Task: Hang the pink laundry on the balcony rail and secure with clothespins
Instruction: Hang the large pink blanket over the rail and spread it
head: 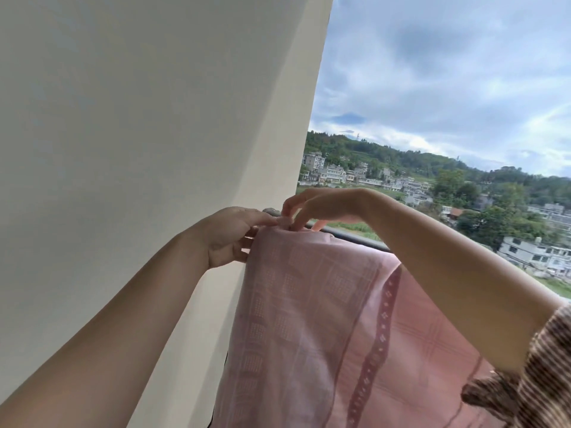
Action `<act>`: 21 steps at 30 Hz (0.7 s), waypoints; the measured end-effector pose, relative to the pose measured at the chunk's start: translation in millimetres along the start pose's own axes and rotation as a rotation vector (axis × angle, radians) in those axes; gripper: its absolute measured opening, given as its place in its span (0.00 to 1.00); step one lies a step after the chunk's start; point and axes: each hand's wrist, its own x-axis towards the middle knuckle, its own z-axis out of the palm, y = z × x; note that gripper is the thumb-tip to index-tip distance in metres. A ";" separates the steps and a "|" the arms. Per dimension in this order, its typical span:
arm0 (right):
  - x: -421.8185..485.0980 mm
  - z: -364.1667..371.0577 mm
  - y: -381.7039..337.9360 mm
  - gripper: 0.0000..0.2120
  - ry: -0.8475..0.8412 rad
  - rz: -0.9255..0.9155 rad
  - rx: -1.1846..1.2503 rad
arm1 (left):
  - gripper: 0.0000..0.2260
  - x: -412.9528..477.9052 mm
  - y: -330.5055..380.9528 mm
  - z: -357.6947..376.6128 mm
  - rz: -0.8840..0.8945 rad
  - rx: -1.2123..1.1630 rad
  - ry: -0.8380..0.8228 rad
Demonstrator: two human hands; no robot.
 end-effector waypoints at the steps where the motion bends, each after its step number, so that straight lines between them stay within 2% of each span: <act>1: 0.9 -2.3 -2.0 0.08 0.020 -0.012 -0.065 | 0.09 1.8 -0.1 -2.0 -0.008 -0.053 0.021; 4: 7.3 -8.0 -4.9 0.04 0.159 -0.091 -0.202 | 0.06 7.1 1.1 -3.3 -0.009 -0.256 0.160; 7: 19.7 -5.7 -6.2 0.06 0.354 -0.228 -0.126 | 0.02 13.6 -0.9 -8.4 0.055 -0.366 0.344; 10: 21.3 -5.6 -6.2 0.12 0.397 -0.188 -0.071 | 0.05 15.5 -17.0 -17.1 0.053 -0.421 0.434; 14: 13.9 -2.8 -2.3 0.16 0.171 -0.041 -0.181 | 0.01 15.2 -44.5 -21.6 -0.054 -0.435 0.307; 18: 9.6 2.0 -0.7 0.16 0.198 -0.028 -0.207 | 0.13 14.5 -35.2 -23.8 -0.191 -0.054 0.128; 21: 4.2 0.8 -2.9 0.16 0.196 -0.007 -0.210 | 0.14 16.4 -21.2 -21.8 -0.171 0.003 0.073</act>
